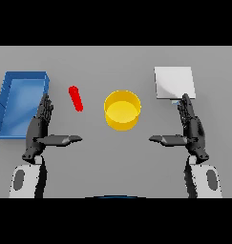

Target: Pick up the red beaker and tilt it to pour out 1 green nut into yellow bowl. Pick up the yellow bowl and place it on the metallic measuring scale.

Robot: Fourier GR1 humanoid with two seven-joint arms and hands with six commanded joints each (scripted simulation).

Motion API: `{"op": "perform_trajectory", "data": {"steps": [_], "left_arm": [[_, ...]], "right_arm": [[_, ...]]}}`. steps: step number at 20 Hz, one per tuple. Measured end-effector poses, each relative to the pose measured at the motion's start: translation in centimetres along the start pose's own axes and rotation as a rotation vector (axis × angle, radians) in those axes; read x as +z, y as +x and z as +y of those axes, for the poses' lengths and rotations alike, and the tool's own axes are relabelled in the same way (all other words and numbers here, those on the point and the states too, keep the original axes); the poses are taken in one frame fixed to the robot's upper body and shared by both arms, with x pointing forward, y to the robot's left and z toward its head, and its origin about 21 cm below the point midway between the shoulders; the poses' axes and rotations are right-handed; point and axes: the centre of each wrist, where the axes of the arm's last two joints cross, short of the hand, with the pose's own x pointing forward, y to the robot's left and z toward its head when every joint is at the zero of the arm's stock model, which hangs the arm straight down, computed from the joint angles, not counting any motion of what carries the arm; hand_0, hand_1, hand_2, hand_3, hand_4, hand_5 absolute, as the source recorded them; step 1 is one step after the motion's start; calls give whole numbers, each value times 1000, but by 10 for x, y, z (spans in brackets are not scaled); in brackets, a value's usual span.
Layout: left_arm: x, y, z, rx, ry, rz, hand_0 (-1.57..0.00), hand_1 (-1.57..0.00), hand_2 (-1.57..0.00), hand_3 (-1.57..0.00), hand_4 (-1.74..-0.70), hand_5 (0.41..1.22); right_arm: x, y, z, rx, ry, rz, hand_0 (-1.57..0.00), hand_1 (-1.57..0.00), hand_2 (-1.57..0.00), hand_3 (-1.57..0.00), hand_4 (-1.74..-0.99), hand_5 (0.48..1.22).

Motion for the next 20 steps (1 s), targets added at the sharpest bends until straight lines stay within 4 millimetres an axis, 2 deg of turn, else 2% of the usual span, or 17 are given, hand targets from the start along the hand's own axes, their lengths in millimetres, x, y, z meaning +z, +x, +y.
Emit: {"op": "perform_trajectory", "data": {"steps": [6, 7, 9, 14, 16, 20], "left_arm": [[-7, 0, 3, 0, -2, 2, 1, 1, 1, 1, -1093, 623], [3, 3, 1, -68, -21, -50, 1, 1, 1, 1, -1094, 620], [14, 8, -1, -141, -27, -70, 1, 1, 1, 1, -1093, 615], [17, 9, -6, -189, -29, -10, 1, 1, 1, 1, -1090, 612], [12, 5, -12, -203, -41, -3, 1, 1, 1, 1, -1095, 617], [-14, -1, -17, -218, -62, -18, 1, 1, 1, 1, -1139, 636]], "right_arm": [[0, -1, 3, -1, -2, 6, 1, 1, 1, 1, -1128, 660], [11, 1, 5, 127, 21, -116, 1, 1, 1, 1, -1128, 663], [23, 3, 14, 257, 56, -166, 1, 1, 1, 1, -1126, 666], [27, 5, 19, 303, 55, -148, 1, 1, 1, 1, -1121, 658], [28, 9, 20, 293, 57, -171, 1, 1, 1, 1, -1127, 652], [28, 10, 20, 266, 47, -148, 1, 1, 1, 1, -1171, 653]]}}
